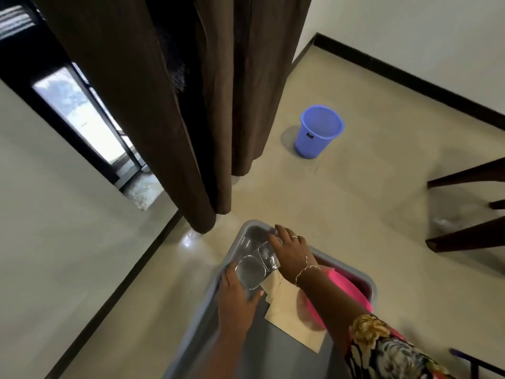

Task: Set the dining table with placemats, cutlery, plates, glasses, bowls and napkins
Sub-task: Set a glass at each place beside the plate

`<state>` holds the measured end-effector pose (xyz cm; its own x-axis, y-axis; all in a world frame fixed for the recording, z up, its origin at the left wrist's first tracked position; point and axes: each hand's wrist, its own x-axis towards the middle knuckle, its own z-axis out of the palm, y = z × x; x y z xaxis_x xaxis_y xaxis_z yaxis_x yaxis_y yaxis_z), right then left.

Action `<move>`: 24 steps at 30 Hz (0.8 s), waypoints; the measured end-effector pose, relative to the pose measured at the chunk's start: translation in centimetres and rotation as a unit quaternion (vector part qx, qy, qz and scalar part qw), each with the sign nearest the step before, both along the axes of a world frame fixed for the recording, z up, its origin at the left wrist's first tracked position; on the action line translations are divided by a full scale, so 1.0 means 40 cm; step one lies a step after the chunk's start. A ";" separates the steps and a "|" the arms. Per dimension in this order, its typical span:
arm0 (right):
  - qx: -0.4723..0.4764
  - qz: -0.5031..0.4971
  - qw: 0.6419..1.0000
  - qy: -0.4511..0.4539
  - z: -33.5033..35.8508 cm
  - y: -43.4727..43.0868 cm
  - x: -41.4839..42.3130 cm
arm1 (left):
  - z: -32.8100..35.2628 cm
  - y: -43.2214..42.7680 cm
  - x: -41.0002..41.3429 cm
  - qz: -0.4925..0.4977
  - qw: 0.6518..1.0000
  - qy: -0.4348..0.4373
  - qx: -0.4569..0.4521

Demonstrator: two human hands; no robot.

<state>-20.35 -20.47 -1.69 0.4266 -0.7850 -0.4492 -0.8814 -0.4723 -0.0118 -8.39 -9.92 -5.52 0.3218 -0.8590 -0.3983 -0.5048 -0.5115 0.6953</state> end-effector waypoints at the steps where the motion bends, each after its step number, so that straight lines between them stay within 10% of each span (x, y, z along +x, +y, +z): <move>1: -0.005 -0.008 1.000 -0.014 -0.004 0.005 -0.002 | -0.011 0.000 -0.003 0.012 1.000 0.002 -0.005; 8: 0.005 -0.139 0.981 -0.139 0.007 0.105 -0.087 | 0.008 0.055 -0.014 0.036 0.998 0.022 -0.045; 14: 0.000 -0.312 0.872 -0.377 0.120 0.290 -0.205 | 0.115 0.172 -0.072 0.028 0.996 0.059 -0.062; 24: -0.086 -0.380 0.773 -0.501 0.318 0.650 -0.550 | 0.371 0.407 -0.379 -0.022 0.980 0.079 -0.179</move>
<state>-42.36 5.52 11.02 -0.1209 -0.9912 -0.0535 -0.4939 0.1069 -0.8629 -23.56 6.37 9.31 0.2403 -0.9645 -0.1099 -0.3928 -0.2001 0.8976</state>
